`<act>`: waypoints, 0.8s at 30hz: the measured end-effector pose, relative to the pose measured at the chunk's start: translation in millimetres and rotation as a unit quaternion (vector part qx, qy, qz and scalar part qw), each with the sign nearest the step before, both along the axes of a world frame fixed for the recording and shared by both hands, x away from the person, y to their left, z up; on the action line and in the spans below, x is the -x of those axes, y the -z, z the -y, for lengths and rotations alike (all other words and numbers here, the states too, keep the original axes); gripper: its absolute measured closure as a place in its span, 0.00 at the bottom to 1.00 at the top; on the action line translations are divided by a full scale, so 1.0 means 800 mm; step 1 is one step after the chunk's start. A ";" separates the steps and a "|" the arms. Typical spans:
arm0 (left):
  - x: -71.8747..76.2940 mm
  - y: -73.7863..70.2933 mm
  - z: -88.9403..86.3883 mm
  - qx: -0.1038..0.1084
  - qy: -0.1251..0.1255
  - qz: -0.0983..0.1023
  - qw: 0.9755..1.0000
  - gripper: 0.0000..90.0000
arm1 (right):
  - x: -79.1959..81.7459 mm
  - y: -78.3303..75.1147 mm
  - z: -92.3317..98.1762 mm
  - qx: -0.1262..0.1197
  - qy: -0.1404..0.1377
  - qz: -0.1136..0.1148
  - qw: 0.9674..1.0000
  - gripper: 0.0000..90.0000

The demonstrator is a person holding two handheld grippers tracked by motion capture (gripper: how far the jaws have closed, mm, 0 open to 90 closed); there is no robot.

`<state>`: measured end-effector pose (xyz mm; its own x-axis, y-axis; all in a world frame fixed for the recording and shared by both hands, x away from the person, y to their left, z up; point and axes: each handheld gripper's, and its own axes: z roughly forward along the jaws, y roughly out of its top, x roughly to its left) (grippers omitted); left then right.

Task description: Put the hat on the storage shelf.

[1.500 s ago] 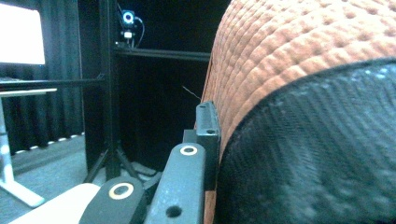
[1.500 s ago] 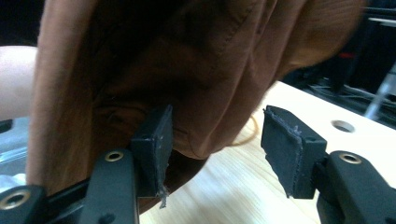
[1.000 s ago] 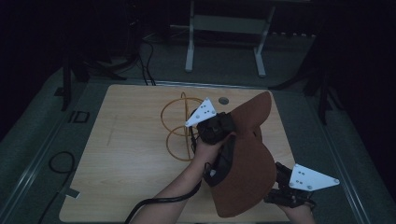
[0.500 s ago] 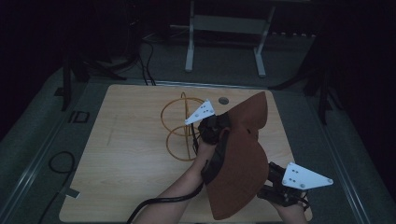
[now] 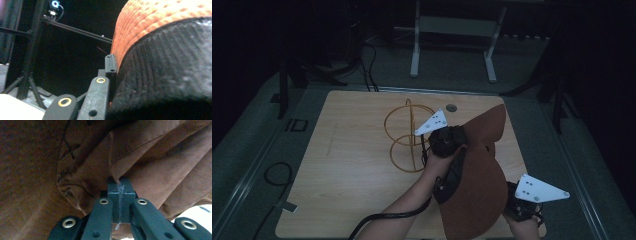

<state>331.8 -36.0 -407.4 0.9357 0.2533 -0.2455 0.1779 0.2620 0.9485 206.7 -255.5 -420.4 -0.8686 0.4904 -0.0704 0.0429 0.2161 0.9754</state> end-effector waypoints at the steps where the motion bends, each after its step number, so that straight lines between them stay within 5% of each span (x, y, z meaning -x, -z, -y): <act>1: 0.000 0.000 -0.001 0.001 -0.001 -0.001 1.000 0.97 | 0.001 -0.001 0.000 0.005 0.013 0.007 1.000 1.00; 7: -0.004 0.001 -0.011 0.006 -0.005 -0.007 1.000 0.97 | 0.011 -0.014 0.009 0.017 0.038 0.023 0.999 1.00; 12: -0.007 0.000 -0.018 0.002 -0.001 -0.002 1.000 0.73 | 0.021 -0.031 0.028 0.011 0.062 0.050 0.997 1.00; 17: -0.004 -0.006 -0.017 -0.031 -0.024 0.004 0.999 0.52 | 0.032 -0.050 0.050 -0.001 0.081 0.066 0.995 1.00; 20: 0.001 -0.008 -0.015 -0.064 -0.047 0.016 0.997 0.45 | 0.036 -0.059 0.065 -0.018 0.099 0.078 0.992 1.00; 24: 0.012 -0.010 -0.011 -0.112 -0.096 0.043 0.988 0.31 | 0.035 -0.066 0.077 -0.024 0.117 0.075 0.990 1.00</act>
<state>322.5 -27.3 -399.4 0.8803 0.4669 -0.0845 0.0615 0.0643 0.9960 178.6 -317.1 -367.7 -0.7125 0.6828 -0.1617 -0.0596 0.1707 0.9835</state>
